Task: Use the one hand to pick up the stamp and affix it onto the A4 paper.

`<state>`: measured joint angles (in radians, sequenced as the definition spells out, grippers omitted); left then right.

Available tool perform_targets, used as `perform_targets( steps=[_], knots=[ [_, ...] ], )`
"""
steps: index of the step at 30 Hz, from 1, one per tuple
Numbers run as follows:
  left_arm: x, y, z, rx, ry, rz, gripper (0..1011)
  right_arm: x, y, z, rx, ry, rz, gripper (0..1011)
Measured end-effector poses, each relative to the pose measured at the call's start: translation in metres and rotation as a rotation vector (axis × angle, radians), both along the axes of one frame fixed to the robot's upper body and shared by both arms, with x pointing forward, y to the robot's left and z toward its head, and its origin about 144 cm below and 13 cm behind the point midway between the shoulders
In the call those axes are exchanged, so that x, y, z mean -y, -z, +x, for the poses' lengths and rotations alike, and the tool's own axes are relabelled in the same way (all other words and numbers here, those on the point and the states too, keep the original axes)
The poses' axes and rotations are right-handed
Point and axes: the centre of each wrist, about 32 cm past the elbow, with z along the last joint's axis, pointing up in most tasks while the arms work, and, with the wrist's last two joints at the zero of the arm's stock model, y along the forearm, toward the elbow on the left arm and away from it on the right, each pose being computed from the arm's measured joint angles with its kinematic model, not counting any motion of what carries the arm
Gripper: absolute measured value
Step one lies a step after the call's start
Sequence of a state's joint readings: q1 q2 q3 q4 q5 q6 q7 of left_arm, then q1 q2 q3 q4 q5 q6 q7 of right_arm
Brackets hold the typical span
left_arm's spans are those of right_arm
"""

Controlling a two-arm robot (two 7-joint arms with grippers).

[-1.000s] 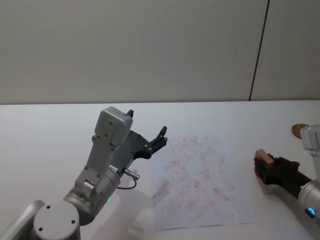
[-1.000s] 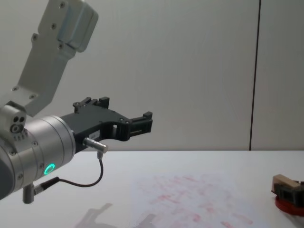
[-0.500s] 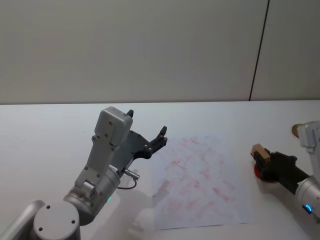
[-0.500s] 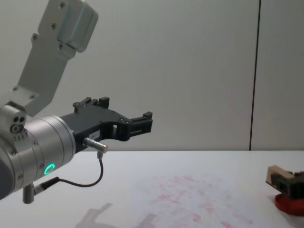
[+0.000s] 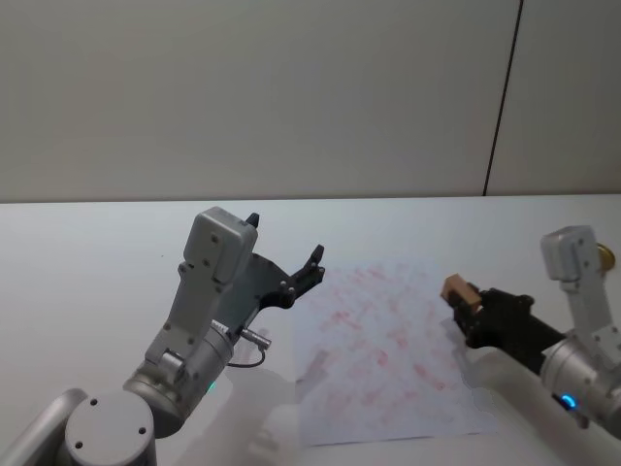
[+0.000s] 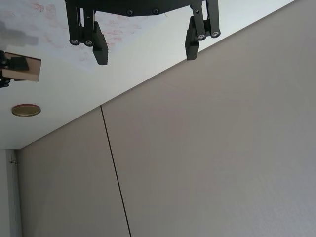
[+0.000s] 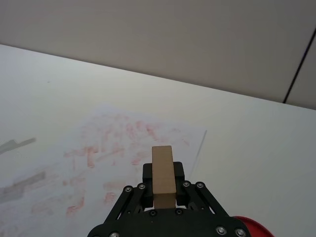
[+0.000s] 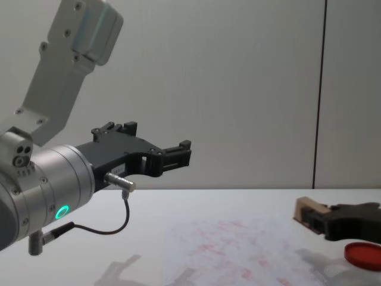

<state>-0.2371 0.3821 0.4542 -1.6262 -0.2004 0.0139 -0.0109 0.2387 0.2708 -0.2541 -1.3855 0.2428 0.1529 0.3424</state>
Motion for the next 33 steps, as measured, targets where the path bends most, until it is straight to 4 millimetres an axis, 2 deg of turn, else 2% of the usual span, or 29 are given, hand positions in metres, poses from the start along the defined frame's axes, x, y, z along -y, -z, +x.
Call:
perform_targets(
  steps=[15,33],
  knots=[
    [0.0,0.0,0.0,0.0,0.0,0.0,993,-0.022,0.009,0.004,-0.055,-0.053,-0.02,220],
    [0.0,0.0,0.0,0.0,0.0,0.0,993,-0.027,0.021,0.01,-0.099,-0.052,-0.05,221]
  ],
)
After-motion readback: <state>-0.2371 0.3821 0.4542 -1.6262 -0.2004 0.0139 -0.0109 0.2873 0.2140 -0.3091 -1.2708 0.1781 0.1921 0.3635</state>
